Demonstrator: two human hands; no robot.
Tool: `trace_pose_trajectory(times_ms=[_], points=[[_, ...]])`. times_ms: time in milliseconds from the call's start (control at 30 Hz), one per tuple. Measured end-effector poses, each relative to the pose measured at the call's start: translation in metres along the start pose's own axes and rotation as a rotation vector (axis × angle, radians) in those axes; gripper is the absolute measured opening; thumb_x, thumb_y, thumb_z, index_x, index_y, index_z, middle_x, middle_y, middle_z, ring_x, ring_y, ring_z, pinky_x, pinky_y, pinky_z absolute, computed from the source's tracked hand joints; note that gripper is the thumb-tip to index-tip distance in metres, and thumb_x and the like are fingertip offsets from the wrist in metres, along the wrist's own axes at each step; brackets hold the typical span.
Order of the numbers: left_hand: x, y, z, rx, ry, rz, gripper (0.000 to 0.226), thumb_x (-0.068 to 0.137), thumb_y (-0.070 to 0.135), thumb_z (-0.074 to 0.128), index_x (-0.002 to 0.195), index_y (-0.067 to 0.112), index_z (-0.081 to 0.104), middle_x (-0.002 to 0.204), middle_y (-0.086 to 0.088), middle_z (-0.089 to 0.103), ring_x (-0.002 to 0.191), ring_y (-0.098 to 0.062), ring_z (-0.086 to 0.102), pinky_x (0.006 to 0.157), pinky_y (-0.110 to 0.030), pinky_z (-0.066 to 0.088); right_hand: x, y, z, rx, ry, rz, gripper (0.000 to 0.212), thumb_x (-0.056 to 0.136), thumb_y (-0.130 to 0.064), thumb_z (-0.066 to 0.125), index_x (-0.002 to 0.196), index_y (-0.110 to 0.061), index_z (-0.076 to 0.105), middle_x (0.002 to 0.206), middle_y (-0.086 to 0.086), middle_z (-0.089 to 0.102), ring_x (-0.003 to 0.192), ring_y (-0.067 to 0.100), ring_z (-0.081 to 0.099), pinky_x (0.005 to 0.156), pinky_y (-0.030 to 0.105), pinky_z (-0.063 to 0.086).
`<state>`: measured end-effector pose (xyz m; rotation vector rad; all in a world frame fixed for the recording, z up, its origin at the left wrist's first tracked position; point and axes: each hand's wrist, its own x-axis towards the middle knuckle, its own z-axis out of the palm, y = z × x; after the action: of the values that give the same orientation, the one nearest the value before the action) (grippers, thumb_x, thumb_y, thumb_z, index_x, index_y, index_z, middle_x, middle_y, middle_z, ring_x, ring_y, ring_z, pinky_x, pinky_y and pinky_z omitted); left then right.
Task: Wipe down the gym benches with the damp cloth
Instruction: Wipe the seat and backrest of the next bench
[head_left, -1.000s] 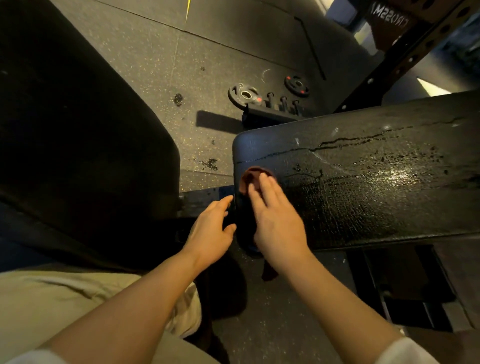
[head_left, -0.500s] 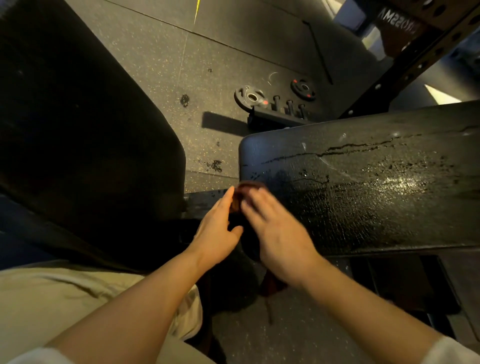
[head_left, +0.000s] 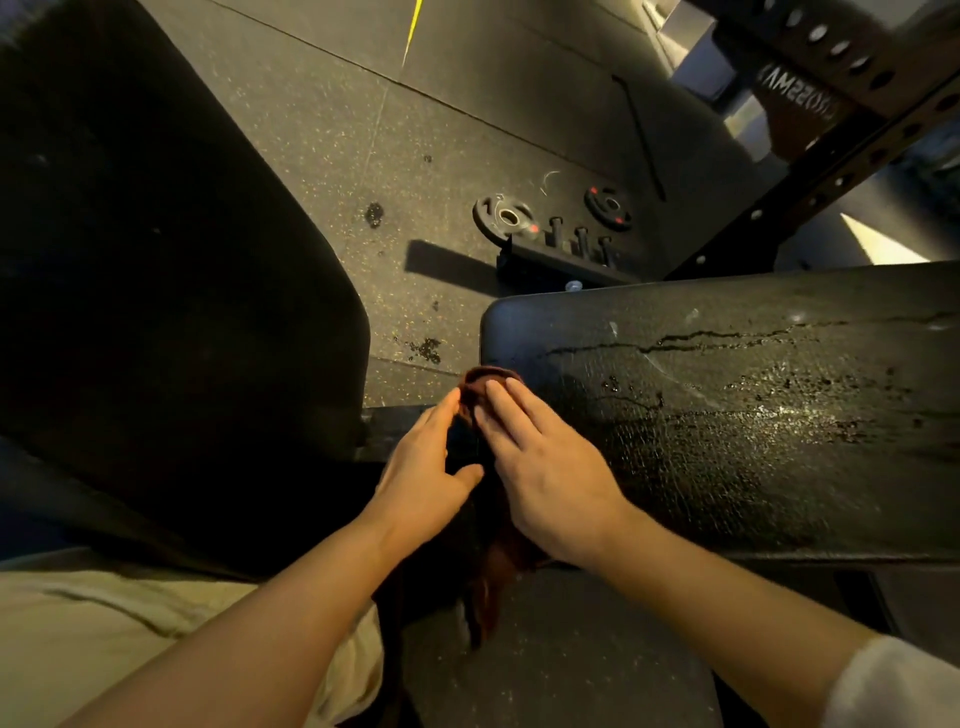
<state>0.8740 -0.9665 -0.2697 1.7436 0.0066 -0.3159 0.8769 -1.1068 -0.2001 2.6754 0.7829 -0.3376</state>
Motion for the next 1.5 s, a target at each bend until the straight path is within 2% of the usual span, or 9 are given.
trace_pose_trajectory(times_ms=[167, 267, 333, 467, 633, 900, 1167, 1367, 1500], points=[[0.003, 0.003, 0.002, -0.009, -0.006, 0.022, 0.088, 0.08, 0.007, 0.074, 0.152, 0.018, 0.023, 0.152, 0.001, 0.034, 0.14, -0.012, 0.032, 0.113, -0.042, 0.035, 0.045, 0.041, -0.011, -0.026, 0.066, 0.051, 0.061, 0.09, -0.026, 0.036, 0.148, -0.009, 0.035, 0.158, 0.015, 0.021, 0.148, 0.032, 0.013, 0.119, 0.041, 0.01], [0.007, 0.004, 0.001, -0.029, 0.03, 0.016, 0.088, 0.08, 0.003, 0.073, 0.152, 0.018, 0.024, 0.152, 0.0, 0.035, 0.139, -0.014, 0.035, 0.112, -0.043, 0.037, 0.057, 0.042, -0.01, -0.001, 0.122, 0.134, 0.065, 0.096, -0.048, 0.029, 0.149, -0.01, 0.03, 0.161, 0.011, 0.013, 0.149, 0.026, -0.001, 0.119, 0.041, 0.0], [0.009, 0.004, 0.0, -0.016, 0.044, 0.011, 0.093, 0.077, 0.002, 0.074, 0.152, 0.018, 0.022, 0.152, 0.0, 0.034, 0.139, -0.015, 0.034, 0.111, -0.044, 0.038, 0.042, 0.024, -0.006, 0.024, 0.086, 0.048, 0.075, 0.093, -0.057, 0.024, 0.15, -0.008, 0.027, 0.161, 0.013, 0.012, 0.149, 0.026, 0.002, 0.12, 0.039, -0.001], [0.01, 0.005, 0.003, 0.045, 0.012, 0.005, 0.092, 0.08, 0.01, 0.074, 0.153, 0.021, 0.019, 0.154, 0.005, 0.029, 0.14, -0.013, 0.031, 0.113, -0.04, 0.036, 0.033, 0.02, 0.001, -0.073, 0.106, -0.055, 0.06, 0.095, -0.041, 0.028, 0.142, -0.007, 0.046, 0.152, 0.013, 0.037, 0.142, 0.027, 0.03, 0.115, 0.039, 0.012], [0.008, 0.013, 0.0, 0.036, 0.015, 0.027, 0.088, 0.083, 0.025, 0.074, 0.153, 0.024, 0.019, 0.155, 0.006, 0.028, 0.141, -0.01, 0.029, 0.116, -0.033, 0.029, 0.089, 0.054, -0.009, -0.069, 0.099, 0.099, 0.056, 0.101, -0.039, 0.031, 0.15, -0.011, 0.029, 0.16, 0.009, 0.016, 0.148, 0.026, 0.01, 0.119, 0.042, 0.005], [0.008, 0.016, 0.0, 0.203, -0.037, 0.049, 0.115, 0.07, 0.039, 0.083, 0.154, 0.023, 0.006, 0.16, 0.008, 0.012, 0.145, -0.009, 0.013, 0.115, -0.024, 0.014, 0.061, 0.038, -0.003, -0.113, 0.071, -0.045, 0.068, 0.095, -0.054, 0.02, 0.145, -0.014, 0.042, 0.154, 0.017, 0.029, 0.142, 0.034, 0.025, 0.118, 0.042, 0.012], [0.006, 0.015, 0.005, 0.279, -0.021, 0.1, 0.122, 0.07, 0.037, 0.083, 0.153, 0.03, -0.006, 0.159, 0.017, -0.001, 0.145, -0.006, 0.003, 0.115, -0.025, 0.01, 0.112, 0.051, -0.007, -0.081, 0.141, 0.257, 0.068, 0.094, -0.054, 0.036, 0.142, -0.007, 0.043, 0.153, 0.02, 0.029, 0.141, 0.037, 0.025, 0.118, 0.046, 0.017], [0.003, 0.012, 0.004, 0.308, 0.002, 0.152, 0.123, 0.069, 0.038, 0.083, 0.153, 0.03, -0.007, 0.156, 0.022, -0.005, 0.145, -0.004, 0.0, 0.113, -0.022, 0.007, 0.098, 0.076, -0.016, -0.066, 0.128, 0.057, 0.056, 0.097, -0.049, 0.042, 0.142, -0.016, 0.045, 0.156, 0.011, 0.027, 0.141, 0.031, 0.026, 0.115, 0.036, 0.019], [0.008, 0.014, 0.002, 0.323, -0.022, 0.161, 0.124, 0.067, 0.038, 0.085, 0.153, 0.03, -0.004, 0.158, 0.019, -0.005, 0.145, -0.004, -0.001, 0.118, -0.028, 0.011, 0.093, 0.112, -0.021, -0.073, 0.188, 0.326, 0.056, 0.095, -0.051, 0.043, 0.137, -0.015, 0.05, 0.15, 0.013, 0.035, 0.134, 0.032, 0.033, 0.111, 0.037, 0.026]])
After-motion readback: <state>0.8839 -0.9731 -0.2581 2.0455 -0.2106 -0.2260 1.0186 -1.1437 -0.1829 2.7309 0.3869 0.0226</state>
